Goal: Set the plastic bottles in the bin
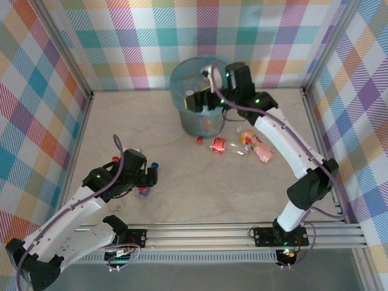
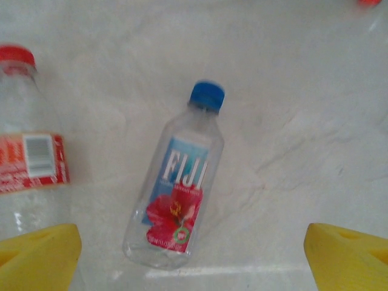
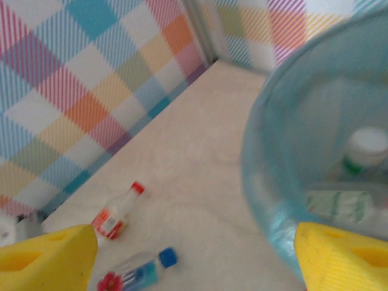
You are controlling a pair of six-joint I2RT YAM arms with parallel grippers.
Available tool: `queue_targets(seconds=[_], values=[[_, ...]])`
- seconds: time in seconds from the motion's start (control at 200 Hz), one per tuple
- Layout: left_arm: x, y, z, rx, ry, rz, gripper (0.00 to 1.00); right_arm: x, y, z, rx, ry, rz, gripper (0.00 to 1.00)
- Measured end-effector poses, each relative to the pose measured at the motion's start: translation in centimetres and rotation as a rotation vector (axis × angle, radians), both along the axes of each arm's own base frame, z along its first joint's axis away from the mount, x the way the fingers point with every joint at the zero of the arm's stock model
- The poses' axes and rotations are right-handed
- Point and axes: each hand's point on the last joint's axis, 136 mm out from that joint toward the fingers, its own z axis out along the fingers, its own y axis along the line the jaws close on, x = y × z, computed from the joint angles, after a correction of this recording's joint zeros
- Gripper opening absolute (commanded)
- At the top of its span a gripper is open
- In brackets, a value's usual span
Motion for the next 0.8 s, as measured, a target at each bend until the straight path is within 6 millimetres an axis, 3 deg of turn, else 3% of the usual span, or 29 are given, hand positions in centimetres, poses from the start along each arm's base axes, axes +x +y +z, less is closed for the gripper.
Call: queue_targets(seconds=[0.165, 0.32, 0.49, 0.625, 0.8], values=[[-0.5, -0.2, -2.6, 0.019, 0.092, 0.013, 0.94, -4.5, 1.4, -5.0, 0.0, 0.075, 0.078, 0.84], [-0.3, -0.4, -4.4, 0.027, 0.135, 0.052, 0.92, -6.9, 2.1, -7.3, 0.007, 0.111, 0.116, 0.84], [-0.8, -0.2, -7.4, 0.02, 0.176, 0.105, 0.89, -7.9, 2.1, -9.1, 0.03, 0.172, 0.115, 0.84], [-0.9, -0.1, -8.6, 0.006, 0.182, 0.141, 0.88, -8.6, 2.2, -10.8, 0.048, 0.249, 0.114, 0.84], [-0.3, -0.2, -9.7, 0.0, 0.184, 0.16, 0.88, -9.2, 2.8, -10.8, 0.078, 0.291, 0.132, 0.84]])
